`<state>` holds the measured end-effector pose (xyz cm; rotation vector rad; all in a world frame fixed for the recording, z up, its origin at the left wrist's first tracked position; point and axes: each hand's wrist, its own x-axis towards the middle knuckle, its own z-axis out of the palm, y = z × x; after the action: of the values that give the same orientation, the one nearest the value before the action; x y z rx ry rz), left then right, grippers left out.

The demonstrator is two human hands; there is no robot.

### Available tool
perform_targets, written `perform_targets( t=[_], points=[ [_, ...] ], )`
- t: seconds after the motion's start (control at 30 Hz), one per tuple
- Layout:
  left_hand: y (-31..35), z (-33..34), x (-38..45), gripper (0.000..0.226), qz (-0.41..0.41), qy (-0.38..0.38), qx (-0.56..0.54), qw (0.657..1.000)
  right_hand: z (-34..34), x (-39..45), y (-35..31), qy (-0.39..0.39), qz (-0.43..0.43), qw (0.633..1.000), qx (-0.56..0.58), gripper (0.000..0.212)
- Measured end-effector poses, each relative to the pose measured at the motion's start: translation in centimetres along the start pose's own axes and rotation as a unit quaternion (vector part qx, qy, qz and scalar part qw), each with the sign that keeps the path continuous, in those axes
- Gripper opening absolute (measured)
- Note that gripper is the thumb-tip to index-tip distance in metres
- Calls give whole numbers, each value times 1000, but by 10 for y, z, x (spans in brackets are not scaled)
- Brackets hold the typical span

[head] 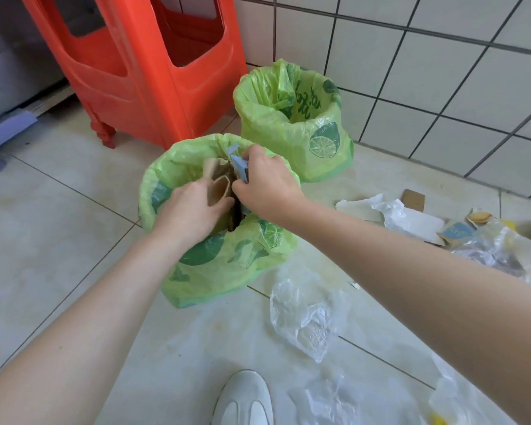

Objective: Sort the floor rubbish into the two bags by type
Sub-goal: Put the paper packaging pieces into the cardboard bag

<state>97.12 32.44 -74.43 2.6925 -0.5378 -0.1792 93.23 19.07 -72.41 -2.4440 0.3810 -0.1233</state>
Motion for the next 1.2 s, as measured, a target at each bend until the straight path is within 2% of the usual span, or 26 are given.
perform_targets(
  t=[0.07,0.13,0.2,0.3,0.37,0.43,0.57,0.63,0.8,0.87,0.93,1.07,1.2],
  points=[
    [0,3,2,50,-24,-45,19,999,1,3,5,-22,-7,998,-67,20],
    [-4,6,7,50,-60,-49,93,993,2,5,9,-45,-23,985,-167,11],
    [-7,5,11,52,-92,-87,156,980,2,4,11,-78,-25,968,-237,17],
    [-4,2,15,58,-108,-133,151,974,-4,1,15,-83,-39,971,-221,31],
    [3,-1,11,51,-88,-99,150,980,-13,-2,21,-54,-54,979,-190,38],
    [13,-4,2,38,-44,-18,140,989,-25,-7,31,-29,-58,986,-151,40],
    [41,-6,-19,27,66,108,4,992,-51,-29,61,-8,-38,997,-62,40],
    [54,1,-26,26,115,136,-54,983,-60,-45,77,-3,-14,999,-35,40],
    [92,35,-55,19,210,170,-73,960,-73,-97,126,-13,51,999,2,36],
    [105,56,-68,17,246,151,-79,954,-73,-118,148,-24,73,997,11,34],
    [113,81,-79,17,266,90,-75,957,-68,-134,171,-31,99,995,10,31],
    [106,137,-83,28,199,-100,-28,974,-48,-150,209,-64,128,990,-3,30],
    [94,169,-63,36,172,-173,29,970,-24,-151,236,-156,93,978,-106,39]
  ],
)
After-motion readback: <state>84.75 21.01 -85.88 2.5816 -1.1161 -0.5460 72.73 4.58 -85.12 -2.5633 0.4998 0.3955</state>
